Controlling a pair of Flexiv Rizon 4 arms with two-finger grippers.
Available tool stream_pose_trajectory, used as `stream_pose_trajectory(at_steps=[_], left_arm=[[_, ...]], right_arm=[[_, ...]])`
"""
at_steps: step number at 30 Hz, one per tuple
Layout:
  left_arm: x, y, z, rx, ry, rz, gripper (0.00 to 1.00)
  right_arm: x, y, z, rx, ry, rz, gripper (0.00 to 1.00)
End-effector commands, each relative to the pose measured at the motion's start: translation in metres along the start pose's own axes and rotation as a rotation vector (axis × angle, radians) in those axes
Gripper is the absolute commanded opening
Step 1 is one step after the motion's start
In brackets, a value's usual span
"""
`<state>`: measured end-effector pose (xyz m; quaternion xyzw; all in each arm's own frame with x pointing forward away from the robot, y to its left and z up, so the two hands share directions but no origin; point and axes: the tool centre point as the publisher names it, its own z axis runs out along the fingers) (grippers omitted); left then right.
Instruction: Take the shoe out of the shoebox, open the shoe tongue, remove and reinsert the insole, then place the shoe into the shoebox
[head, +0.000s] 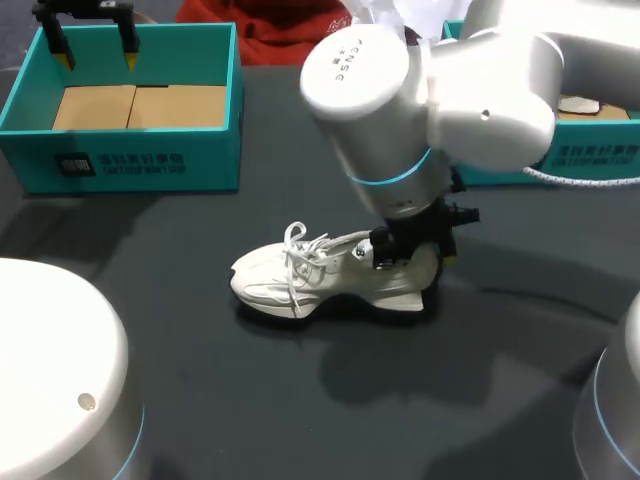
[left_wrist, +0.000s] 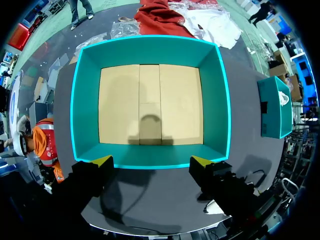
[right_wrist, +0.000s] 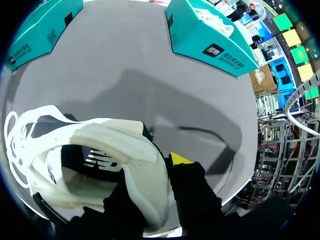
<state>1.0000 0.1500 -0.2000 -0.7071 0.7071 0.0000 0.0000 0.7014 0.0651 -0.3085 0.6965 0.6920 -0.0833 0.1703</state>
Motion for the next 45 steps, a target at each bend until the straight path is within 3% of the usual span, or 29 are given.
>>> stream_pose_trajectory(at_steps=[1,14,35,36,40,41,43,44,45], left_arm=[[0.000,0.000,0.000,0.000,0.000,0.000,1.00],[0.000,0.000,0.000,0.000,0.000,0.000,1.00],[0.000,0.000,0.000,0.000,0.000,0.000,1.00],[0.000,0.000,0.000,0.000,0.000,0.000,1.00],[0.000,0.000,0.000,0.000,0.000,0.000,1.00],[0.000,0.000,0.000,0.000,0.000,0.000,1.00],[0.000,0.000,0.000,0.000,0.000,0.000,1.00],[0.000,0.000,0.000,0.000,0.000,0.000,1.00],[0.000,0.000,0.000,0.000,0.000,0.000,1.00]], right_arm=[[0.014,0.000,0.011,0.005,-0.001,-0.012,0.00],[0.030,-0.009,0.038,0.050,0.048,-0.022,0.00],[0.045,-0.013,0.051,0.090,0.064,-0.033,0.00],[0.045,-0.012,0.051,0.092,0.065,-0.033,0.03],[0.044,-0.011,0.053,0.102,0.068,-0.037,0.35],[0.044,-0.011,0.052,0.104,0.068,-0.037,0.47],[0.043,-0.011,0.050,0.109,0.072,-0.038,0.85],[0.042,-0.011,0.047,0.115,0.073,-0.042,0.98],[0.041,-0.011,0.043,0.121,0.078,-0.046,1.00]])
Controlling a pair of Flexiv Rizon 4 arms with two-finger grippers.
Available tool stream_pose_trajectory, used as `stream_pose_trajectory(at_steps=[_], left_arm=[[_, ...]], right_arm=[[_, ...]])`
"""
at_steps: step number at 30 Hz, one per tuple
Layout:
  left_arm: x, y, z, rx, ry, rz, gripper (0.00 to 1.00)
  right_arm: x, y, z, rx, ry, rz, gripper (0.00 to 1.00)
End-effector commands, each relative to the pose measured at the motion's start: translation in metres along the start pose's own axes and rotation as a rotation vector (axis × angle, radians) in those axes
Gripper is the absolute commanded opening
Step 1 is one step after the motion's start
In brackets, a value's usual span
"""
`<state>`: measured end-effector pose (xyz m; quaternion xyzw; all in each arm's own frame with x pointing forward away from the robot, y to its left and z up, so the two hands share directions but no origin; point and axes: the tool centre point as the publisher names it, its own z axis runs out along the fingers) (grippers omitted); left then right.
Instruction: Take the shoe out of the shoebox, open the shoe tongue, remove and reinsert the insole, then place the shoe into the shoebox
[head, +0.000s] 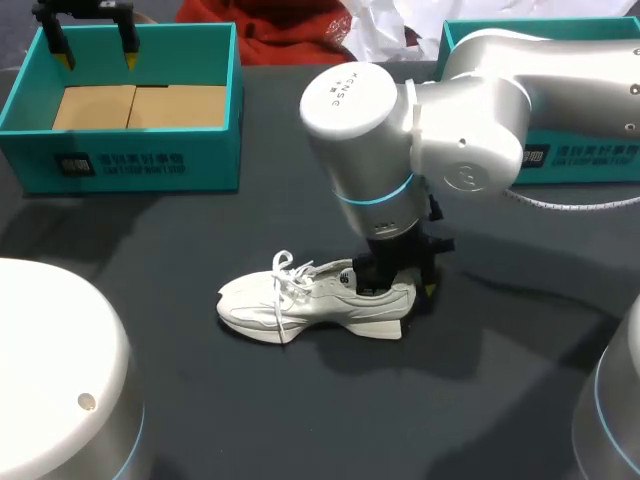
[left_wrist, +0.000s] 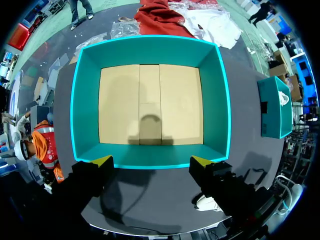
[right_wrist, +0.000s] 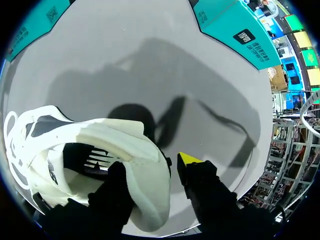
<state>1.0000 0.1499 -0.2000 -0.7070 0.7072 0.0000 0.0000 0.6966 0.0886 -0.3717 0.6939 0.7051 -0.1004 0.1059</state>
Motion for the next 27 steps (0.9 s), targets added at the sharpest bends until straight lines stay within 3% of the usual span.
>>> stream_pose_trajectory(at_steps=[1,6,11,15,18,19,20,27], left_arm=[[0.000,0.000,0.000,0.000,0.000,0.000,1.00],[0.000,0.000,0.000,0.000,0.000,0.000,1.00],[0.000,0.000,0.000,0.000,0.000,0.000,1.00],[0.000,0.000,0.000,0.000,0.000,0.000,1.00],[0.000,0.000,0.000,0.000,0.000,0.000,1.00],[0.000,0.000,0.000,0.000,0.000,0.000,1.00],[0.000,0.000,0.000,0.000,0.000,0.000,1.00],[0.000,0.000,0.000,0.000,0.000,0.000,1.00]], right_arm=[[-0.004,0.000,-0.011,0.022,0.009,-0.007,1.00],[-0.017,-0.002,-0.040,0.038,0.066,-0.019,1.00],[-0.036,-0.004,-0.075,-0.001,0.185,-0.156,1.00],[-0.047,-0.007,-0.096,-0.104,0.291,-0.337,1.00],[-0.059,-0.013,-0.107,-0.252,0.559,-0.596,1.00],[-0.063,-0.014,-0.109,-0.211,0.510,-0.647,1.00],[-0.061,-0.016,-0.111,-0.123,0.335,-0.648,1.00],[-0.061,-0.016,-0.111,-0.123,0.335,-0.648,1.00]])
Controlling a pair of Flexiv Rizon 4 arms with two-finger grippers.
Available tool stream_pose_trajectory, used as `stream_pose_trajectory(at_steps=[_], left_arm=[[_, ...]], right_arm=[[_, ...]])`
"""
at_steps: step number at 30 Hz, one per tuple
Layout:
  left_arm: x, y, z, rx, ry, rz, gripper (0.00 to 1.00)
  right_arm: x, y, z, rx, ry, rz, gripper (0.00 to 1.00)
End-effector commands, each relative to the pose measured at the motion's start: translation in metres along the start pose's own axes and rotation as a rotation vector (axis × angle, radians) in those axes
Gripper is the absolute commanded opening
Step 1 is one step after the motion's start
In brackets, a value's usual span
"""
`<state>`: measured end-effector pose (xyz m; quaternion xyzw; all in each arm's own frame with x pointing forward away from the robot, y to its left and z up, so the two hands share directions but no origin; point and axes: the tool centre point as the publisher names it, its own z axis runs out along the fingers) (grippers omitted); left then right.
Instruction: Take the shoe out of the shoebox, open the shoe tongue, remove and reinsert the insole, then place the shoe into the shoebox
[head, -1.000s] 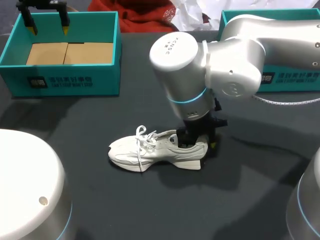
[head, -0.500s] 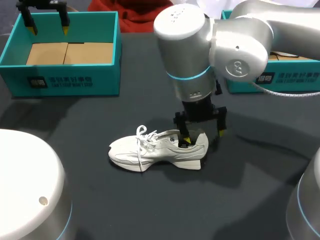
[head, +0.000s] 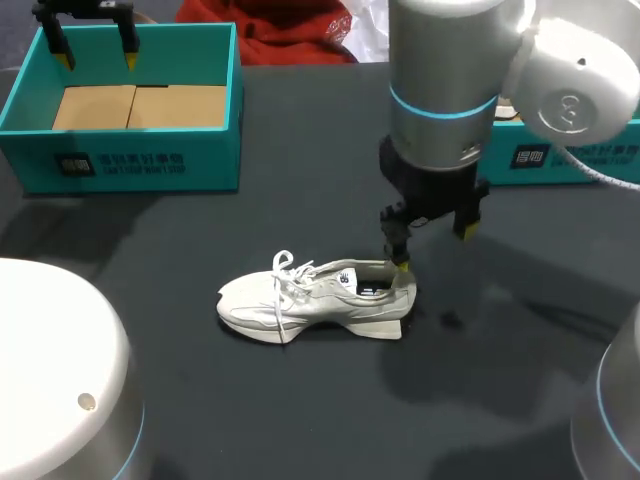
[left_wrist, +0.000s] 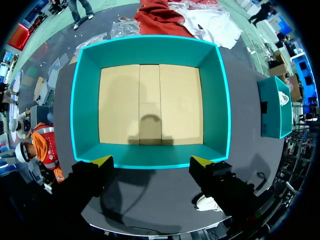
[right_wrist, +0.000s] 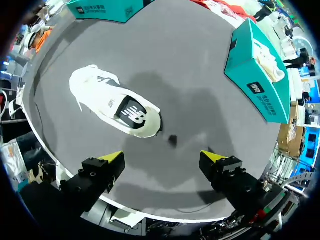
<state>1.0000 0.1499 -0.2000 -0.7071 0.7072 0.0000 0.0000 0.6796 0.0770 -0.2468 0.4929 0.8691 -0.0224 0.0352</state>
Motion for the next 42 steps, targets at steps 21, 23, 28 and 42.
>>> stream_pose_trajectory(at_steps=[21,23,28,42], left_arm=[[0.000,0.000,0.000,0.000,0.000,0.000,1.00],[0.000,0.000,0.000,0.000,0.000,0.000,1.00],[0.000,0.000,0.000,0.000,0.000,0.000,1.00],[0.000,0.000,0.000,0.000,0.000,0.000,1.00]], right_arm=[[-0.052,-0.033,0.033,-0.731,0.525,-0.664,1.00],[-0.052,-0.033,0.033,-0.731,0.525,-0.664,1.00],[-0.055,-0.032,0.036,-0.858,0.553,-0.784,1.00],[-0.081,-0.055,0.090,-1.302,0.659,-1.004,1.00]])
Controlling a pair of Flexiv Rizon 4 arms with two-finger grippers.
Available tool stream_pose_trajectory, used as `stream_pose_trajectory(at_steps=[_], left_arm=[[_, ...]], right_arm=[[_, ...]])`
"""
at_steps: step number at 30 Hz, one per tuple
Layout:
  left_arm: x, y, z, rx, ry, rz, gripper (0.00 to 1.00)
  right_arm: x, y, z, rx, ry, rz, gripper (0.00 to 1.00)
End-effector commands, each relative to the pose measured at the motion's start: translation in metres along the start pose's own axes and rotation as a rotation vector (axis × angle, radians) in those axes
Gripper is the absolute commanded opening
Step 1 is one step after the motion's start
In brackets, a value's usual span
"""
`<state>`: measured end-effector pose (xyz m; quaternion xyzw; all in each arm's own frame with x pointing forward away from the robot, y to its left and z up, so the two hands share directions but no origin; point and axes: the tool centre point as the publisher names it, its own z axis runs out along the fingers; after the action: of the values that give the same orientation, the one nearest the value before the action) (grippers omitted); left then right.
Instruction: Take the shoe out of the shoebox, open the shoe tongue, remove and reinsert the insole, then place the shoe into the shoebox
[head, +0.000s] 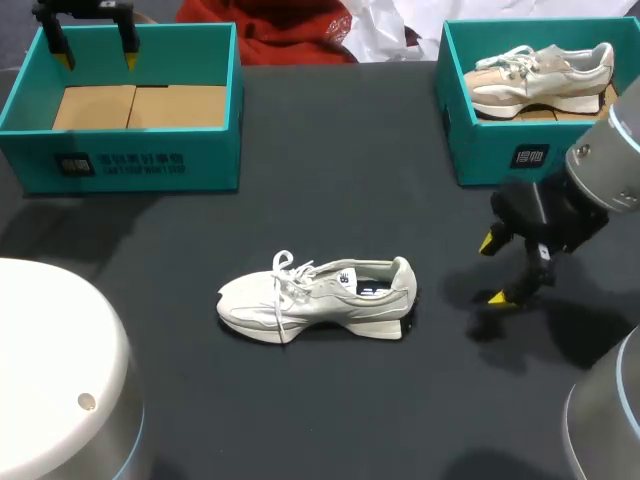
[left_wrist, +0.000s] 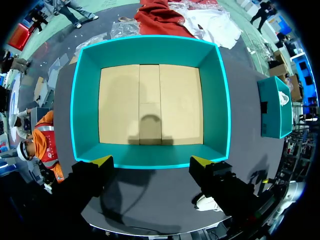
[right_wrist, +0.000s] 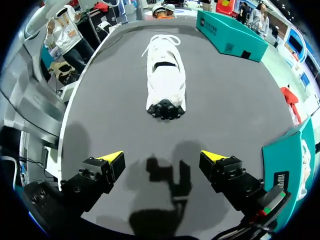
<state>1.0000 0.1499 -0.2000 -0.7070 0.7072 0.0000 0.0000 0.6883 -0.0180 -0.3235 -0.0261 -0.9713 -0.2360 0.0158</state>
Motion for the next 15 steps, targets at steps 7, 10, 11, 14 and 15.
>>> stream_pose_trajectory(at_steps=[7,10,11,14,15], left_arm=[[0.0000,0.0000,0.0000,0.000,0.000,0.000,1.00],[0.0000,0.0000,0.0000,0.000,0.000,0.000,1.00],[0.0000,0.0000,0.0000,0.000,0.000,0.000,1.00],[0.0000,0.0000,0.0000,0.000,0.000,0.000,1.00],[0.0000,0.0000,0.0000,0.000,0.000,0.000,1.00]], right_arm=[[0.0110,-0.0155,0.0115,-0.864,-0.052,-0.303,1.00],[0.0110,-0.0155,0.0115,-0.864,-0.052,-0.303,1.00],[0.0110,-0.0155,0.0115,-0.864,-0.052,-0.303,1.00],[0.0110,-0.0155,0.0115,-0.864,-0.052,-0.303,1.00],[0.0110,-0.0155,0.0115,-0.864,-0.052,-0.303,1.00]])
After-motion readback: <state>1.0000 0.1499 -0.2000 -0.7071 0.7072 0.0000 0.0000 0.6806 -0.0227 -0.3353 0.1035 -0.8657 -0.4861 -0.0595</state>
